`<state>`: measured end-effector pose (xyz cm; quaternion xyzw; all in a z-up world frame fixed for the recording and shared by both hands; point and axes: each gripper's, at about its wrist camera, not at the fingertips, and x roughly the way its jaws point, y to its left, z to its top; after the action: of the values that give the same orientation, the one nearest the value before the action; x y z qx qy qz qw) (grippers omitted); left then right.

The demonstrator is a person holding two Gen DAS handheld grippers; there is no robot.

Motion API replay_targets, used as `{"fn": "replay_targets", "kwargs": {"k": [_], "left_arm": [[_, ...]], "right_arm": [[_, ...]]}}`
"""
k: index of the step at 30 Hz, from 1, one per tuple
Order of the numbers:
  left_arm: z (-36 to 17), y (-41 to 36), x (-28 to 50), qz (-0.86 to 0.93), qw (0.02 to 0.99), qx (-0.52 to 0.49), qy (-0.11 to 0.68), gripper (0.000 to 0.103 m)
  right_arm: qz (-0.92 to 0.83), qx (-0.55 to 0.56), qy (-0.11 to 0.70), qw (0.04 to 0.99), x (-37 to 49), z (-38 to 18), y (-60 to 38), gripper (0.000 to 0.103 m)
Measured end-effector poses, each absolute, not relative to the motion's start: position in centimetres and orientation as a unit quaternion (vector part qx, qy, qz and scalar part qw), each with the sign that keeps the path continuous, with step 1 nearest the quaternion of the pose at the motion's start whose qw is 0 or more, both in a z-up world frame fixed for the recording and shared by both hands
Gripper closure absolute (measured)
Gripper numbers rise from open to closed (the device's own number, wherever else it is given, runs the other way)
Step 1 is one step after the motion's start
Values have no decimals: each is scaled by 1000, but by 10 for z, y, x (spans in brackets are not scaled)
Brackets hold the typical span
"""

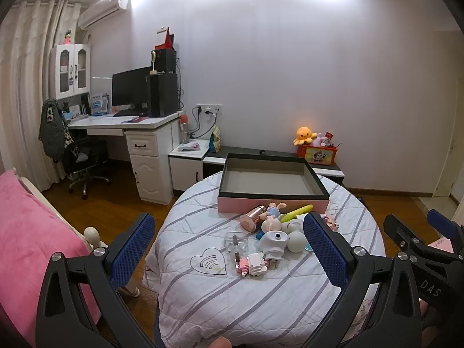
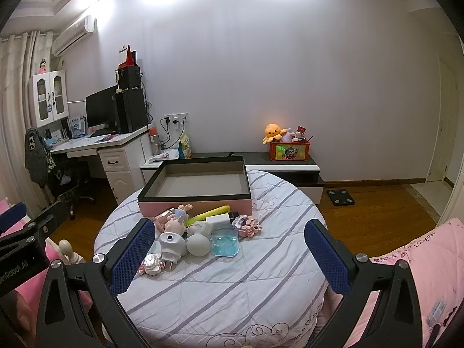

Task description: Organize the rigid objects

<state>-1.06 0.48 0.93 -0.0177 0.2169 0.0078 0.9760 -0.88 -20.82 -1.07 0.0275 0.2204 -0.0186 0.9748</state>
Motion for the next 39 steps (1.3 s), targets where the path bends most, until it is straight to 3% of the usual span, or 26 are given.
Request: {"fn": "replay_targets", "kwargs": {"k": [39], "left_arm": [[14,3,-18,-5,979,-17,202,0]], "right_arm": [[-23,34,211,977,-14,-2,-215,0]]}}
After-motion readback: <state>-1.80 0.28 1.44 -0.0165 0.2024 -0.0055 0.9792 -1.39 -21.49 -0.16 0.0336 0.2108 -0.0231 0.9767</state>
